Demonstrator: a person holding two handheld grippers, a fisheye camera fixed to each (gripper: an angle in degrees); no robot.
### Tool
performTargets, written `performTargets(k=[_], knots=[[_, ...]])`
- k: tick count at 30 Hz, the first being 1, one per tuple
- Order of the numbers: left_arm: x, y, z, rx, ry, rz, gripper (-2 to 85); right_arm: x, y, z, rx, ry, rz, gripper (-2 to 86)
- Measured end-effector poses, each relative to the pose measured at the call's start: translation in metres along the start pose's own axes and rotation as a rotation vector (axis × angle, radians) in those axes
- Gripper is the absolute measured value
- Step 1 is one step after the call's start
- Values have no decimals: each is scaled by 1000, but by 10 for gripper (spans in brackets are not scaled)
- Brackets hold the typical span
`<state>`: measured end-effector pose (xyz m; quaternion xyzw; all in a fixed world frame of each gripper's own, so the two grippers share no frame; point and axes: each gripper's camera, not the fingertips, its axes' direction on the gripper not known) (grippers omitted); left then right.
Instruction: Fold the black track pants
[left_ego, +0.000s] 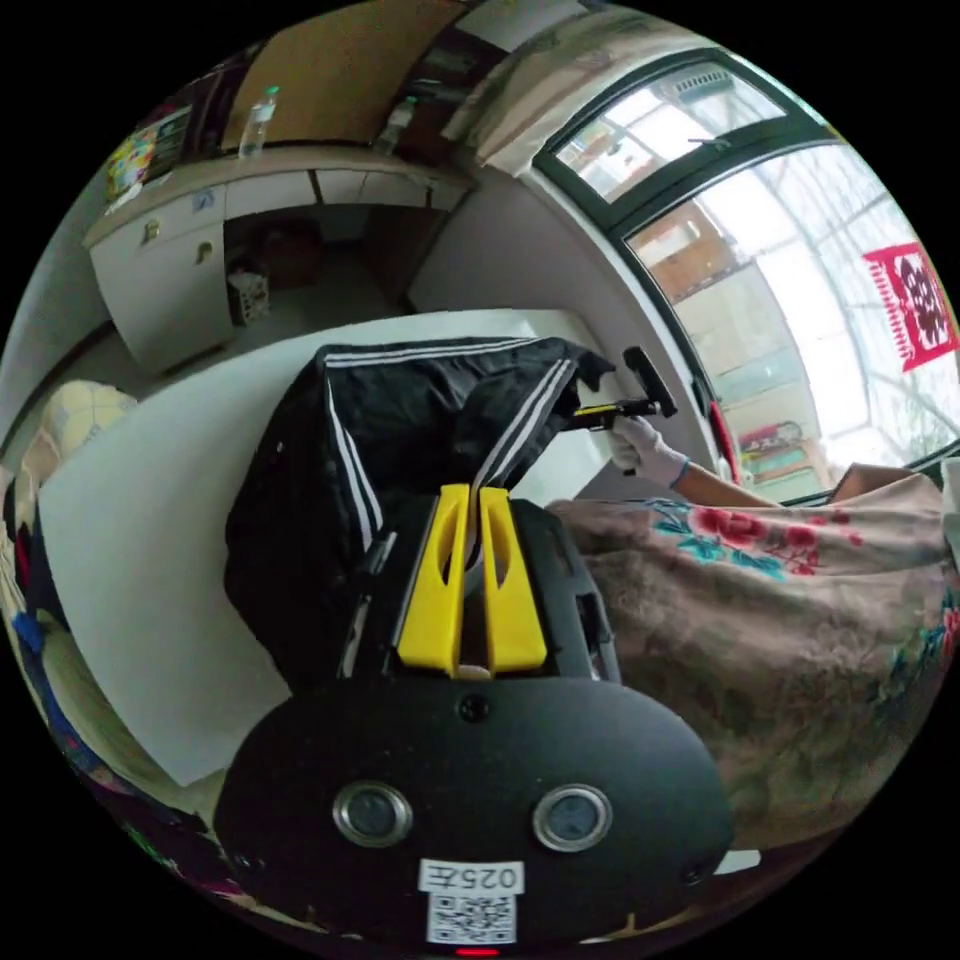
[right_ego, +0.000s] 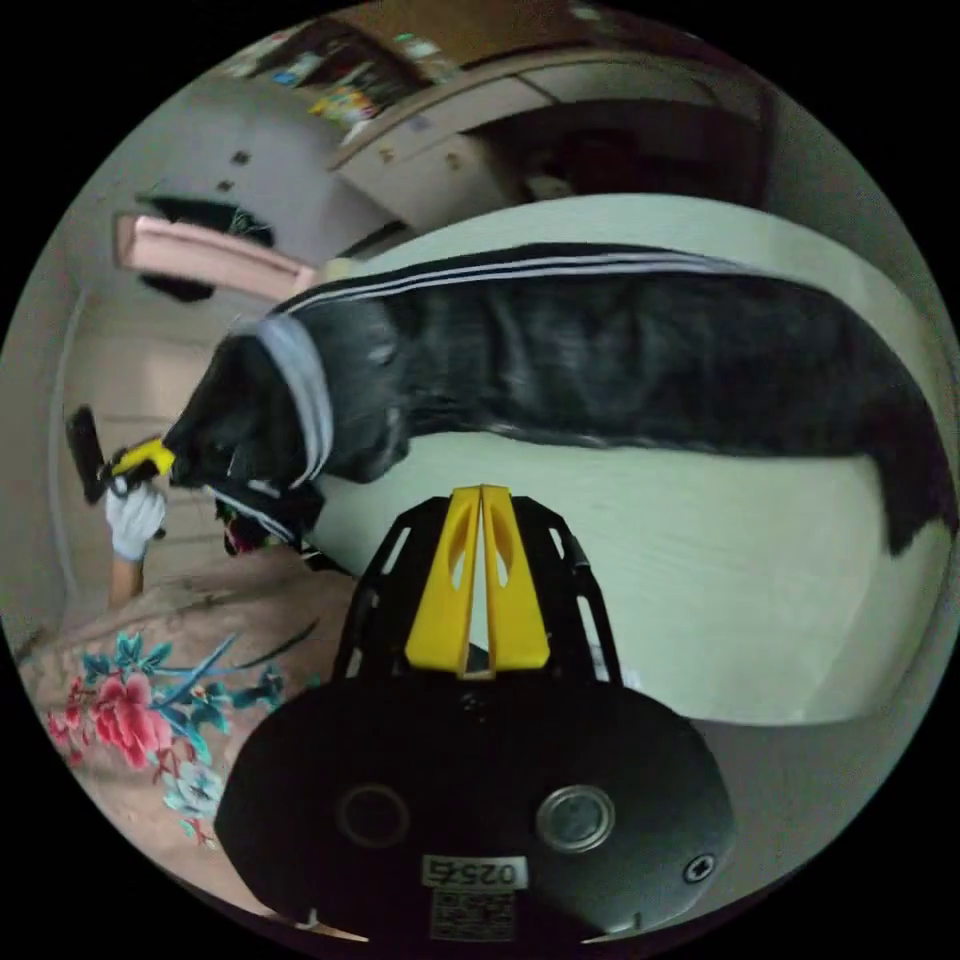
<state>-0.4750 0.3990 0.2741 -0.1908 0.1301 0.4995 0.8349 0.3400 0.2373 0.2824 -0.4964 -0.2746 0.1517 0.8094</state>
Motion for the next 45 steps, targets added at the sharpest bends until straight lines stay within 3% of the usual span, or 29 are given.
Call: performTargets(k=[4, 7, 11, 13, 18, 22, 27, 32, 34, 37, 41, 45], knots=[[-25, 28, -4, 91, 129, -109, -15, 21, 24, -39, 201, -368, 30, 63], [-26, 38, -7, 117, 123, -134, -16, -10, 31, -27, 163, -492, -61, 156], [-23, 45, -9, 101, 101, -126, -16, -53, 42, -5, 167, -481, -26, 160], [-21, 49, -10, 83, 92, -111, -16, -69, 36, 14, 189, -369, 71, 154], [-22, 60, -12, 55, 110, -91, -15, -94, 11, 53, 214, -373, 251, 123], [-30, 75, -16, 87, 142, -100, -15, -121, 5, 102, 51, -181, 341, 16], [-46, 90, -35, 172, 170, -126, -16, -120, 18, 87, 74, 48, 304, -3], [-25, 51, -12, 42, 162, 26, -16, -172, -27, 15, 88, 641, -158, -6], [2, 20, -12, 18, 28, 119, -16, -225, -36, -5, 140, 973, -433, -7], [46, -3, -28, 24, -153, 277, -16, -262, -21, -23, 308, 1220, -605, -8], [84, -9, -4, -74, -163, 411, -16, -245, 7, -15, 386, 1307, -665, -6], [91, -15, 93, -230, -29, 293, -15, -152, 24, 56, 69, 1229, -539, 20]])
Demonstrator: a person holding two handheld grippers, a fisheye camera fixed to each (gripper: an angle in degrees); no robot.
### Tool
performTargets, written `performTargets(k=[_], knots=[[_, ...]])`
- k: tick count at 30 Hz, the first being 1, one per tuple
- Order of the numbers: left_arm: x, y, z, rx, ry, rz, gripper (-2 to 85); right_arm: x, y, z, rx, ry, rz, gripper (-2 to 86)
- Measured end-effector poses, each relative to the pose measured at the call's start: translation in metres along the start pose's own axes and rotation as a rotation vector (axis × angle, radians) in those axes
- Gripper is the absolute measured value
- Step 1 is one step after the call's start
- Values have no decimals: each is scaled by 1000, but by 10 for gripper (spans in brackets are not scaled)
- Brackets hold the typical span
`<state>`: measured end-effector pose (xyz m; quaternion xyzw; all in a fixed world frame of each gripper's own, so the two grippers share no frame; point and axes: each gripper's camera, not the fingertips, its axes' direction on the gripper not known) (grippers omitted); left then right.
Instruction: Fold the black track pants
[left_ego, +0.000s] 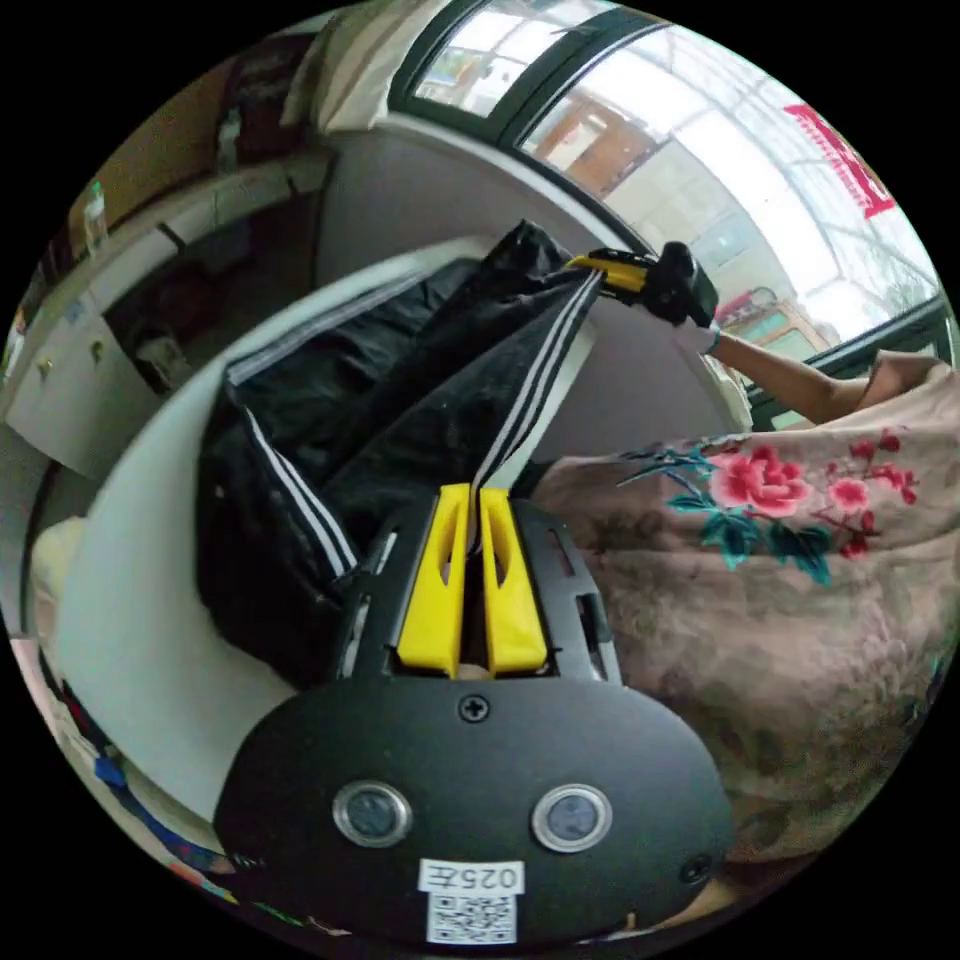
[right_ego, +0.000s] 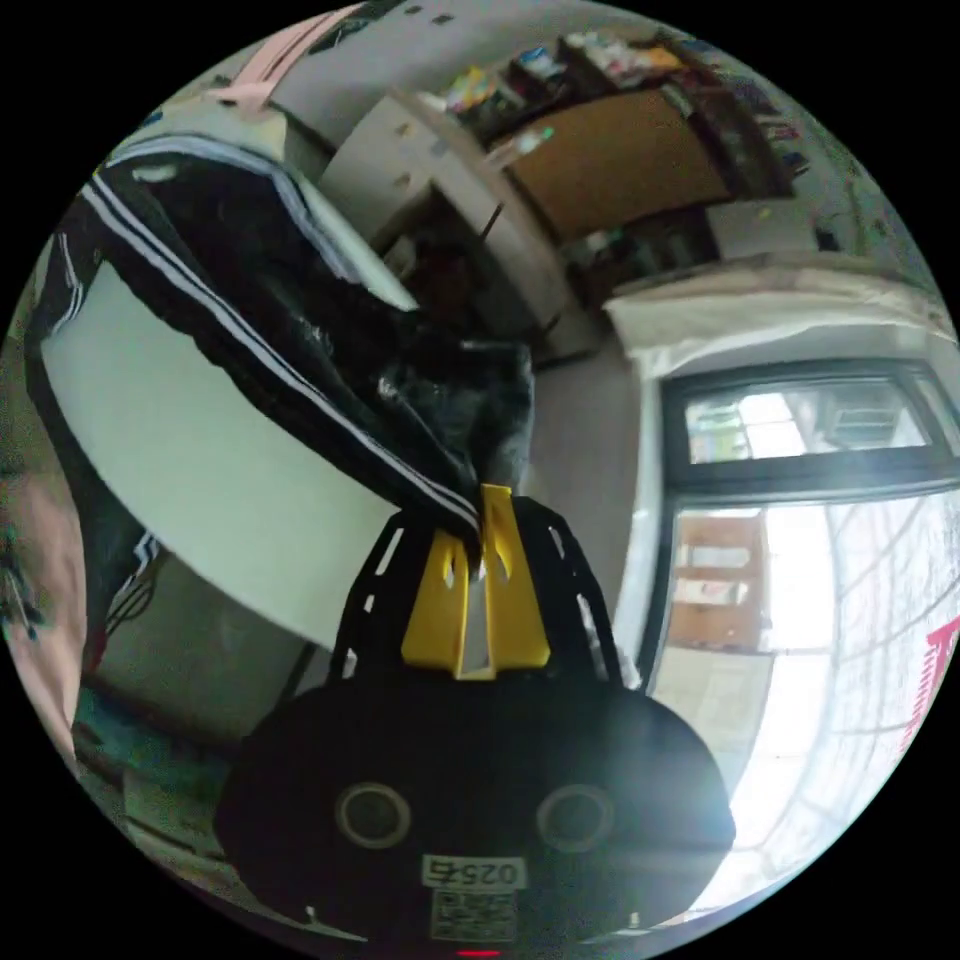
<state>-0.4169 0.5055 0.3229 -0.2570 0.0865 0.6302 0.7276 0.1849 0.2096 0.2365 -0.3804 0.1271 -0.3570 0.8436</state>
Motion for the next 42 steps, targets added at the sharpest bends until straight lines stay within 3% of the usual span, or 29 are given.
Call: performTargets(k=[3, 9, 14, 17, 21, 28, 35, 42], knots=[[-8, -18, 69, -88, 44, -187, -12, -32, 24, 76, -238, -295, 5, 58], [-11, -35, 91, -129, 22, -385, -2, 1, 28, 80, -264, -484, 120, 124], [26, -13, 14, 64, 8, -395, 36, 80, 43, 51, -168, -684, 151, 109], [34, 30, -22, 220, -41, -566, 68, 126, 30, 34, 0, -845, 189, 60], [7, 109, -19, 324, -96, -929, 85, 131, -47, 43, 146, -1329, 183, 64], [-40, 127, -10, 311, -115, -996, 82, 17, -162, 77, -263, -1909, 227, 136], [-83, 114, -17, 131, -77, -887, 93, -1, -180, 73, -415, -1768, 389, 99], [-110, 100, -42, 21, -76, -650, 100, 12, -153, 53, -500, -1652, 587, 145]])
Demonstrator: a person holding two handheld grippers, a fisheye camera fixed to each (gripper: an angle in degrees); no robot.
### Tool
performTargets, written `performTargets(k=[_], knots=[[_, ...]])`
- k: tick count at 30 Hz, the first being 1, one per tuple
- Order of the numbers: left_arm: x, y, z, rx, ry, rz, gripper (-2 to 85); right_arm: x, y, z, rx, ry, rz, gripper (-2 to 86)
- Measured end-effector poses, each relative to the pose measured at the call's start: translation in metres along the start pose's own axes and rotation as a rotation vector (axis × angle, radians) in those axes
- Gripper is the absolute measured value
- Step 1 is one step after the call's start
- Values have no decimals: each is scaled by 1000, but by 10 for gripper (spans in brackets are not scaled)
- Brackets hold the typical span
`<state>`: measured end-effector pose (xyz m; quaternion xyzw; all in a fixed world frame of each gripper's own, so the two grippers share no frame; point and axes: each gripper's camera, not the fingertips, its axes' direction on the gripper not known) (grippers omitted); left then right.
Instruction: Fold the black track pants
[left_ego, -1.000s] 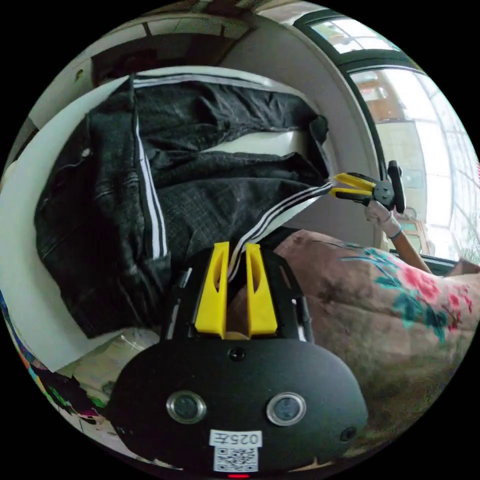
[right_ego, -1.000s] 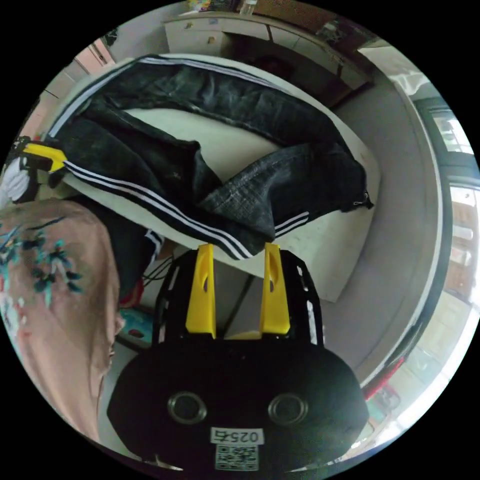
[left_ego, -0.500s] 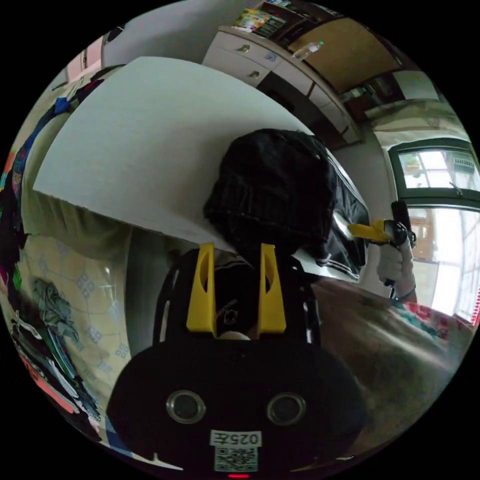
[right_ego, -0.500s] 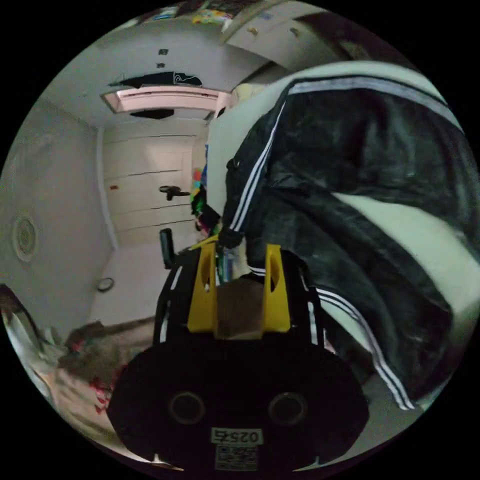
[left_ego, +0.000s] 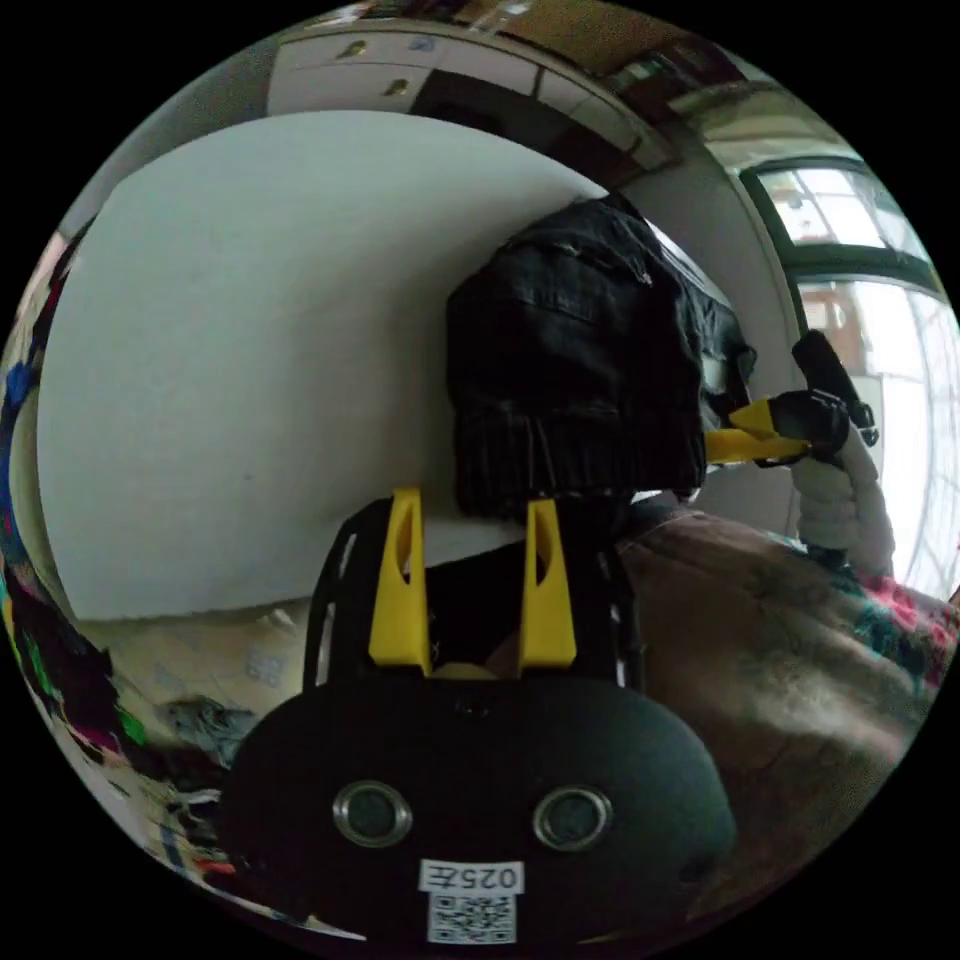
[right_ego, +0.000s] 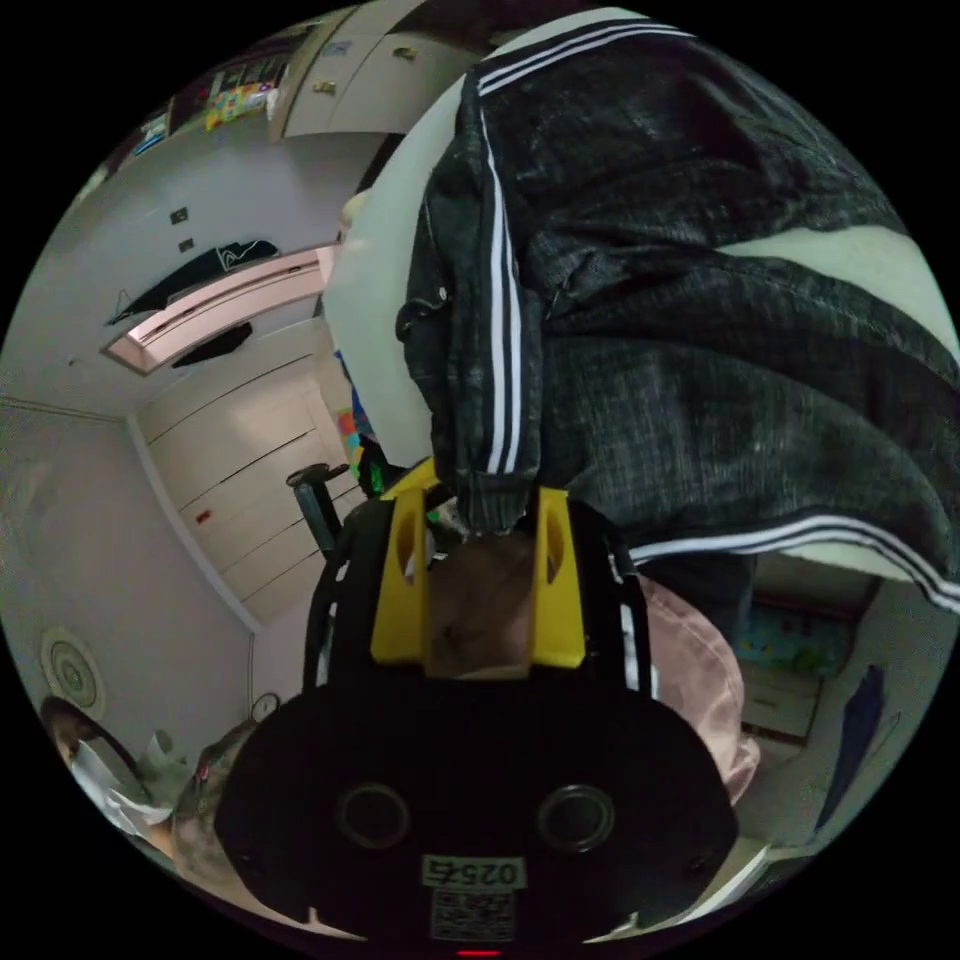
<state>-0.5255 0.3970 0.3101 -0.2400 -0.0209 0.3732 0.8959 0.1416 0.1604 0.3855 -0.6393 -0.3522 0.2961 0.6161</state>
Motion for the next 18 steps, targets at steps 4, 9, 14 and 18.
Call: performTargets(k=[4, 9, 14, 18], knots=[[4, -13, 2, -57, -34, 223, 31, 2, 4, 17, 55, -23, 73, 82], [-14, -5, -50, -7, 6, 328, -7, -35, 37, -3, 201, -263, -57, 49], [-51, 5, -135, 119, 78, 375, -11, -120, 33, -16, 197, -269, -337, 47], [-102, -18, -171, 190, -1, 273, -13, -192, -25, 5, 168, -133, -510, 57]])
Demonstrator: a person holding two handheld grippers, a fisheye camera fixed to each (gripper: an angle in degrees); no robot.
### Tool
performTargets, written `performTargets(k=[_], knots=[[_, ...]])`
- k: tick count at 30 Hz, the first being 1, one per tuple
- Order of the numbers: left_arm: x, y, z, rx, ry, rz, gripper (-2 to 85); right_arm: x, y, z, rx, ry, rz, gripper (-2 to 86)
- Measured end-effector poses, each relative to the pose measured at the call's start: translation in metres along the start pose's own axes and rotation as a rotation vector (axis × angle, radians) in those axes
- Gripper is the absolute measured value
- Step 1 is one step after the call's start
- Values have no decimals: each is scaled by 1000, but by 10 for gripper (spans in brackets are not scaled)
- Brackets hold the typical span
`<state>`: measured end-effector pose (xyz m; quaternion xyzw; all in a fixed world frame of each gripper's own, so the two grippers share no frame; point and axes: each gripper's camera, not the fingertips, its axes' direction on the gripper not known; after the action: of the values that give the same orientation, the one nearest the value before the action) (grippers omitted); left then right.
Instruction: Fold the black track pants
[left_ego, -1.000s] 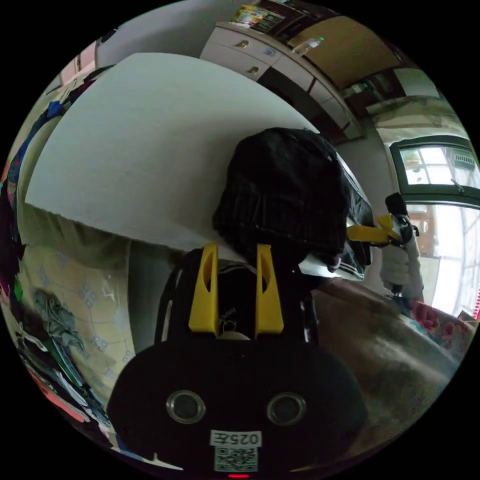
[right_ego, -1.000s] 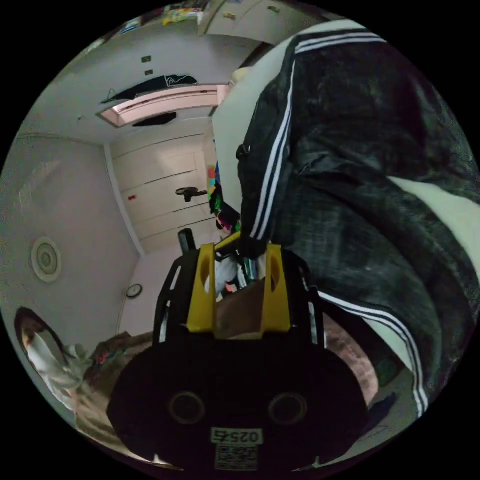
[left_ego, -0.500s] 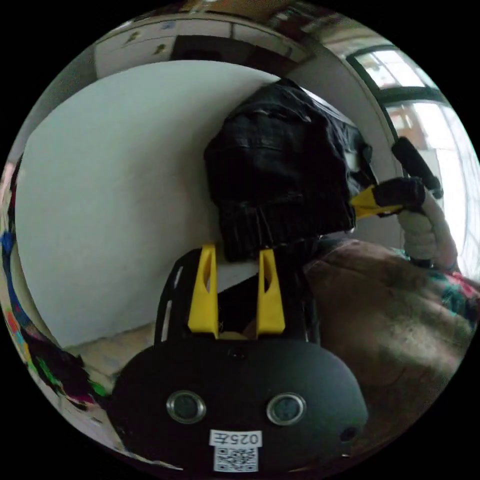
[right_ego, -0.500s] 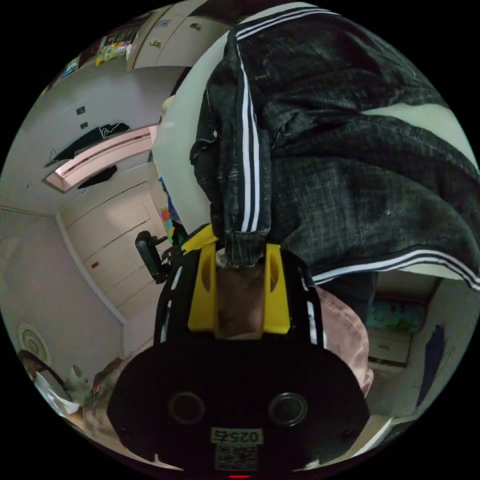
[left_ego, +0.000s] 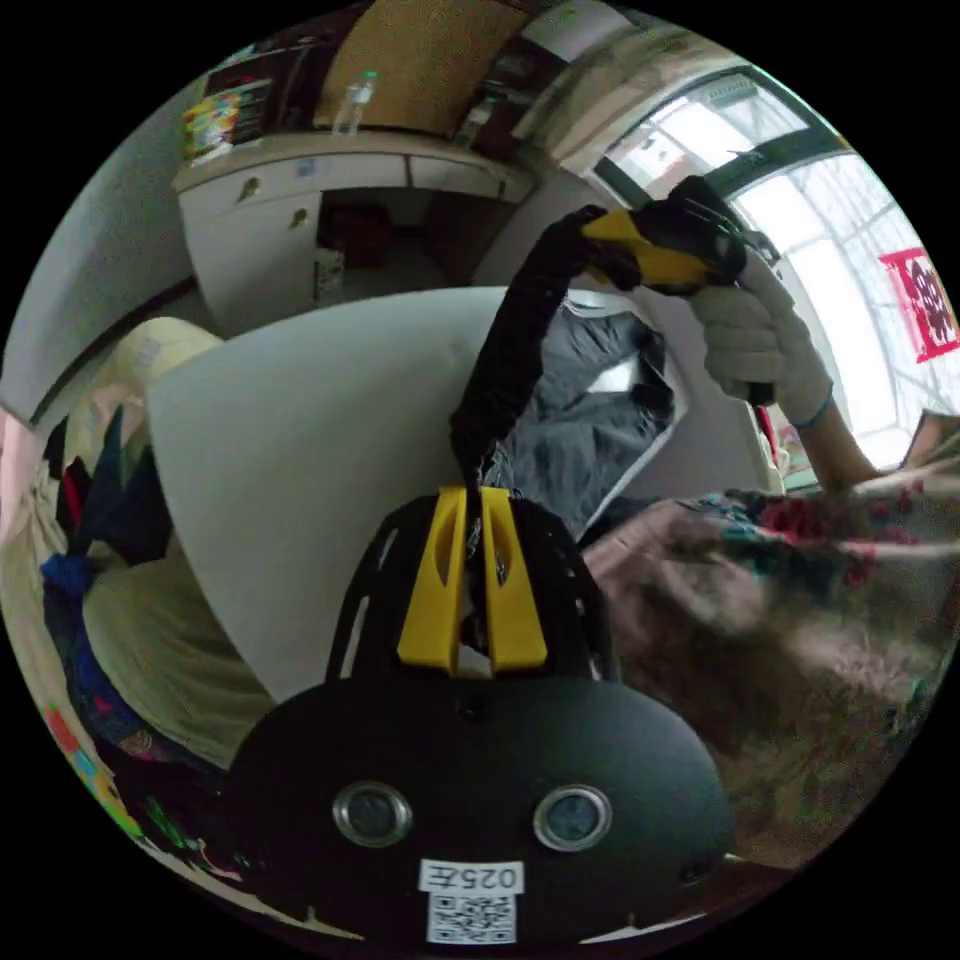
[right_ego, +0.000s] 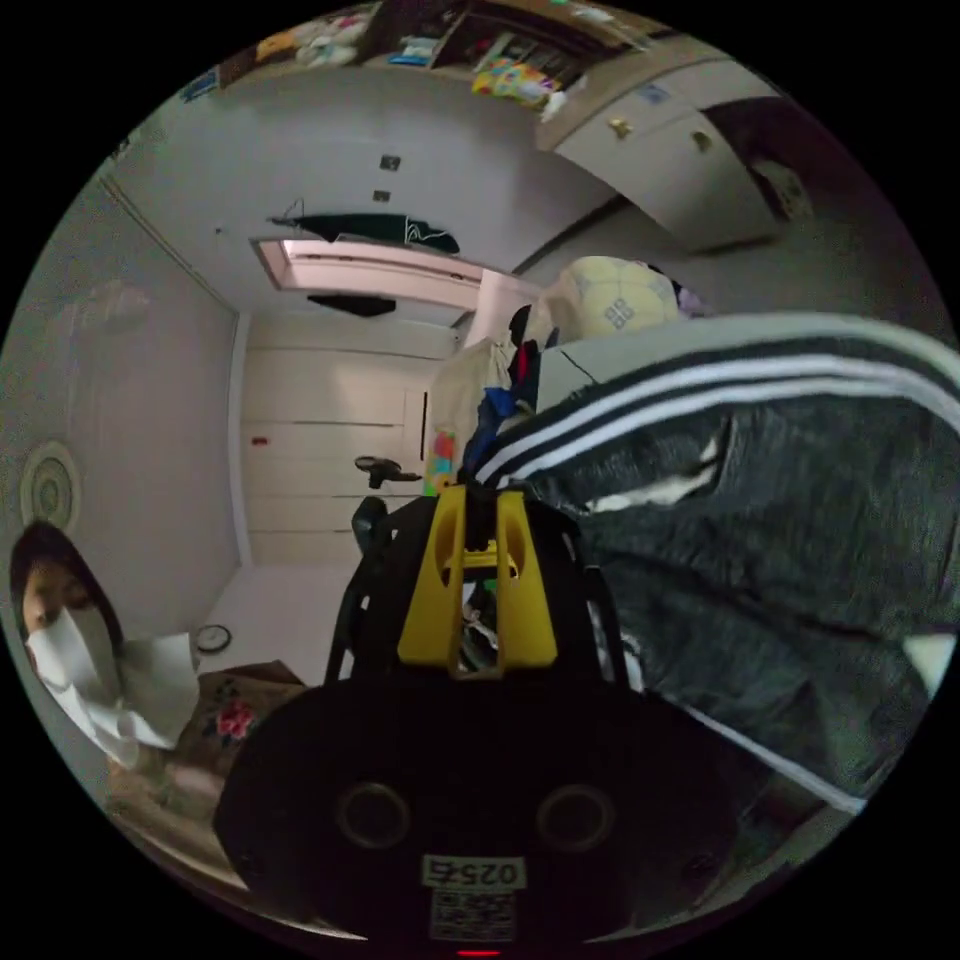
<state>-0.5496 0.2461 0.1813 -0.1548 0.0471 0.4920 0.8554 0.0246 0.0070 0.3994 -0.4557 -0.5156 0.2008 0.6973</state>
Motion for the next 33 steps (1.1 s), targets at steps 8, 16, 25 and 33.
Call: performTargets(k=[8, 16, 25, 33], knots=[[-132, 45, -7, 232, 116, -589, -9, 19, -35, 62, -140, 325, -50, 66], [-59, 34, 109, -22, -42, -331, -9, 77, 112, 7, -131, 503, 120, 17], [-87, 31, 163, -219, -336, -362, -9, 124, 282, -165, 408, 488, 522, -6], [-47, -22, 151, -67, -377, -306, -9, 213, 389, -315, 724, 475, 706, 39]])
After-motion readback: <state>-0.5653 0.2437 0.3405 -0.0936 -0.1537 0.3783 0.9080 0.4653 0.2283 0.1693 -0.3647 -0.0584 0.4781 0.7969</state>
